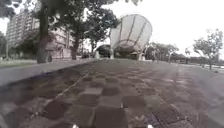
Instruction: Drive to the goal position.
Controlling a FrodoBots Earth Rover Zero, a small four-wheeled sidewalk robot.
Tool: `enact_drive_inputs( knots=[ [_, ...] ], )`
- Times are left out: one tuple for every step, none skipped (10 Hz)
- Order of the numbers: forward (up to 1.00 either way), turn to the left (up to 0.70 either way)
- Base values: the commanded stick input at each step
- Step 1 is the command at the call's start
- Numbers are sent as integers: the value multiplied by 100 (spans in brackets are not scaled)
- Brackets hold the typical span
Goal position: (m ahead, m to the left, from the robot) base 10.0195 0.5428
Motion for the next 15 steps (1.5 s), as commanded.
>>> enact_drive_inputs(
  knots=[
    [100, 0],
    [100, 0],
    [100, 0],
    [100, -40],
    [100, -40],
    [100, -40],
    [100, -40],
    [100, -40],
    [100, -11],
    [100, 0],
    [100, 0],
    [100, 0],
    [100, 0],
    [100, 0],
    [100, 0]
  ],
)
